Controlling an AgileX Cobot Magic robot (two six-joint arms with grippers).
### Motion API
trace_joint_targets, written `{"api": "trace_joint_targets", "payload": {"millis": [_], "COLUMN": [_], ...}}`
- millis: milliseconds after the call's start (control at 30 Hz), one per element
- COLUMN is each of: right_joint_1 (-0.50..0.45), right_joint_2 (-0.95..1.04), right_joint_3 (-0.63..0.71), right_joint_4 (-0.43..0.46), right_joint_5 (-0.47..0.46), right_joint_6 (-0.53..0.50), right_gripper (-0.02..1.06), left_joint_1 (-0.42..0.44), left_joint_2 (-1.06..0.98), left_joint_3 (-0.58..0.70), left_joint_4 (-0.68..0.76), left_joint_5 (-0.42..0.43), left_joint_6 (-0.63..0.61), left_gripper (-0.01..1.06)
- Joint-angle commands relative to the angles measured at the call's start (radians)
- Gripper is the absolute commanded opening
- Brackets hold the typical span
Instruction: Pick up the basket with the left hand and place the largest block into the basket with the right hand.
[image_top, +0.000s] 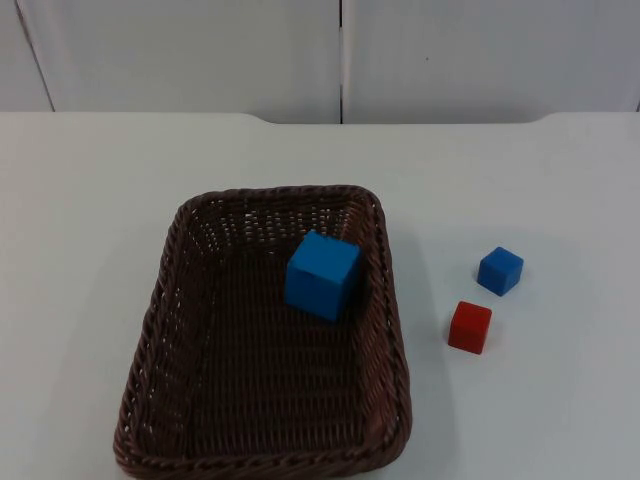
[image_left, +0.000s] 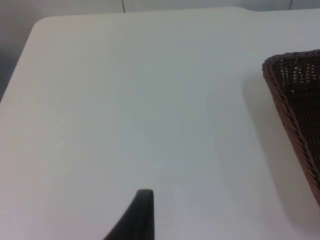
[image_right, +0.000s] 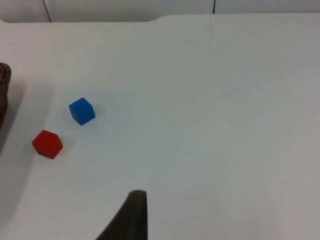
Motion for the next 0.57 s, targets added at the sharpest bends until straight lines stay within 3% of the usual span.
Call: {"api": "trace_joint_targets", "payload": {"millis": [0,400,533], "right_joint_1": [-0.005,-0.007,-0.051], "right_joint_2": [-0.003,-0.003,-0.003], "right_joint_3": [0.001,0.001,0.001], "right_joint_4": [0.001,0.001,0.001], "right_joint_5": [-0.004,-0.004,-0.004], "right_joint_6": [-0.003,-0.003,-0.003], "right_gripper": [1.05,1.05,1.05], "left_joint_1": [0.041,0.043,0.043], "left_joint_2": [-0.002,-0.002,-0.002], "left_joint_3": [0.006,0.006,0.006], "left_joint_4": [0.001,0.001,0.001], "left_joint_5": [-0.01,-0.01,-0.01], "left_joint_6": [0.0,0.0,0.0], "left_gripper": [1.05,1.05,1.05]}}
